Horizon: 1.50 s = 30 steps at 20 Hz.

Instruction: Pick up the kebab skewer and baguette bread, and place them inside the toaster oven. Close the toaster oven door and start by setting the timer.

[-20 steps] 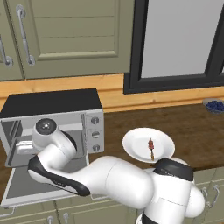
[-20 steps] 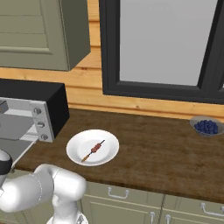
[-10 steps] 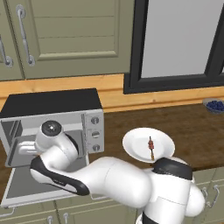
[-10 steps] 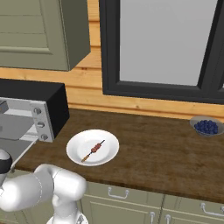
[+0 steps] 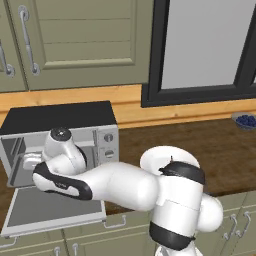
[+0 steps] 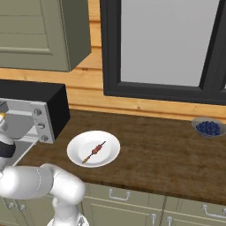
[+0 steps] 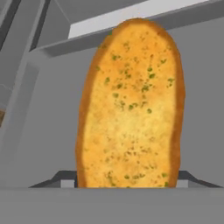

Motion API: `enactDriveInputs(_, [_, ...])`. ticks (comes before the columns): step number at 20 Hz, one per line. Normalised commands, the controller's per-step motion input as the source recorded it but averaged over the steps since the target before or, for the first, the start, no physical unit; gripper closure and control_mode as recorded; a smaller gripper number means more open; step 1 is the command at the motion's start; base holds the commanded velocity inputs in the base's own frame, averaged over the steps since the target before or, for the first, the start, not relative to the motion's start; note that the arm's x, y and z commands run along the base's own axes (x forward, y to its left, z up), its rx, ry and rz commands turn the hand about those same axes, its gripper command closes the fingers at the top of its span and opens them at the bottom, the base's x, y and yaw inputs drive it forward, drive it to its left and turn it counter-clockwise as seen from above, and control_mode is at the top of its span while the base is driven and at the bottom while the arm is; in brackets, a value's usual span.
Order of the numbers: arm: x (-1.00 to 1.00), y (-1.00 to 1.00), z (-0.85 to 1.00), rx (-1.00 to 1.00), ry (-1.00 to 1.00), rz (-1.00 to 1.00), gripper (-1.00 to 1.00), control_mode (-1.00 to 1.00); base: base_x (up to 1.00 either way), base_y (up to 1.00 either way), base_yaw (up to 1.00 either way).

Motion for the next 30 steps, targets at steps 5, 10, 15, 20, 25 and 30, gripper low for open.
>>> enactDriveInputs(5, [0.04, 0.32, -0.45, 0.00, 0.08, 0.00, 1.00, -1.00, 0.00, 0.00, 0.00])
enactDriveInputs(10, [-0.37, 0.10, -0.61, -0.04, 0.00, 0.01, -1.00, -1.00, 0.00, 0.00, 0.00])
enactDriveInputs(15, [-0.56, 0.00, -0.26, -0.05, 0.00, 0.00, -1.00, -1.00, 0.00, 0.00, 0.00])
enactDriveInputs(20, [-0.36, 0.00, 0.05, -0.01, 0.00, 0.00, -1.00, -1.00, 0.00, 0.00, 0.00])
enactDriveInputs(25, [-0.43, 0.00, 0.33, -0.01, 0.00, 0.00, -1.00, -1.00, 0.00, 0.00, 0.00])
enactDriveInputs(30, [-0.28, -0.11, 0.27, -0.05, 0.00, 0.00, -1.00, -1.00, 0.00, 0.00, 0.00])
